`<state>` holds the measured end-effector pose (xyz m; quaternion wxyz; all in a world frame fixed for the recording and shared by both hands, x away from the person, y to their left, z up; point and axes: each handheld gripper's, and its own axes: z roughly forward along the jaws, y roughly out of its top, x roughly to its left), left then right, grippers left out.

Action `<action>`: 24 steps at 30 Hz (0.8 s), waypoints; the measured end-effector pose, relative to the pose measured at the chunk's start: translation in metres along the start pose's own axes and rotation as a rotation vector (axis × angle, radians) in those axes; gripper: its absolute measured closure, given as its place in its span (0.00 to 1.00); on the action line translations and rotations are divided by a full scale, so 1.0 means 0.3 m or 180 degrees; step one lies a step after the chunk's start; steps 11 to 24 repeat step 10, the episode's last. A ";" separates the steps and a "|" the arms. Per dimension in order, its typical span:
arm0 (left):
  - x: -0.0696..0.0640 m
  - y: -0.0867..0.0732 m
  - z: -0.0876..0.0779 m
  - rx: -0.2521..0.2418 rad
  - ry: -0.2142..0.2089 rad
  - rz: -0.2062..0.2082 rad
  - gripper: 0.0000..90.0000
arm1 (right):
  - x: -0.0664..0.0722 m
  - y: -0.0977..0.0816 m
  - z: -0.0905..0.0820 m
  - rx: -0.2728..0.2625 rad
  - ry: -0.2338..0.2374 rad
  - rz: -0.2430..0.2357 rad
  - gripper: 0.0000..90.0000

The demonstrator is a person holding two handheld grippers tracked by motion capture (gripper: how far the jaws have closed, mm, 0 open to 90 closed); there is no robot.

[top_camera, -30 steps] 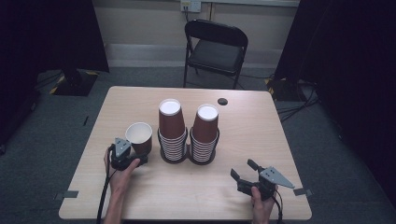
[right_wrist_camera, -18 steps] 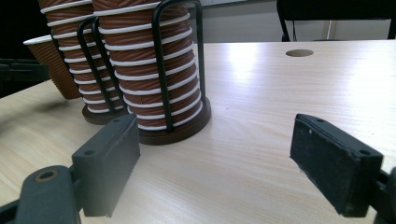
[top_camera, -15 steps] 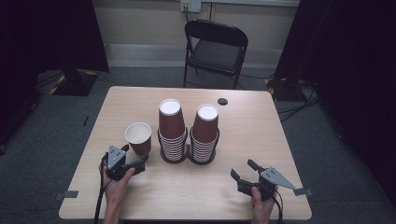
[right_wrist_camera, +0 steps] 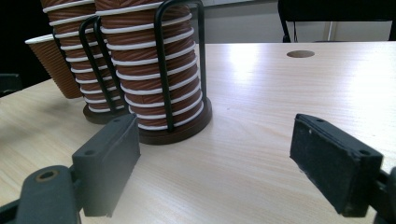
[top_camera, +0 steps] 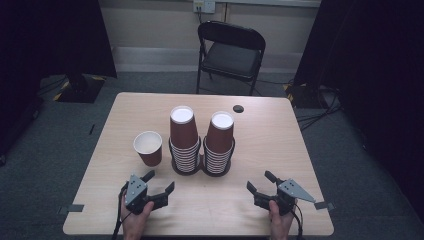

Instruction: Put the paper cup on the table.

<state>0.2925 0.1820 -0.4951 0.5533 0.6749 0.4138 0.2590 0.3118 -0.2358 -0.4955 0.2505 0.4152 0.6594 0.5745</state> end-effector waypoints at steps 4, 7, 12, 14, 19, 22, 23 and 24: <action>-0.026 -0.004 0.006 -0.0011 0.0039 0.0130 0.18 | 0.004 0.002 0.005 0.0044 -0.0023 -0.0033 0.18; -0.034 -0.007 0.004 -0.0074 0.0069 0.0219 0.18 | 0.005 0.003 0.010 0.0101 -0.0047 -0.0065 0.17; -0.029 -0.009 0.000 -0.0127 0.0025 0.0171 0.18 | 0.006 0.009 0.023 0.0299 -0.0241 -0.0081 0.18; -0.029 -0.009 0.000 -0.0127 0.0025 0.0171 0.18 | 0.006 0.009 0.023 0.0299 -0.0241 -0.0081 0.18; -0.029 -0.009 0.000 -0.0127 0.0025 0.0171 0.18 | 0.006 0.009 0.023 0.0299 -0.0241 -0.0081 0.18; -0.029 -0.009 0.000 -0.0127 0.0025 0.0171 0.18 | 0.006 0.009 0.023 0.0299 -0.0241 -0.0081 0.18; -0.029 -0.009 0.000 -0.0127 0.0025 0.0171 0.18 | 0.006 0.009 0.023 0.0299 -0.0241 -0.0081 0.18; -0.029 -0.009 0.000 -0.0127 0.0025 0.0171 0.18 | 0.006 0.009 0.023 0.0299 -0.0241 -0.0081 0.18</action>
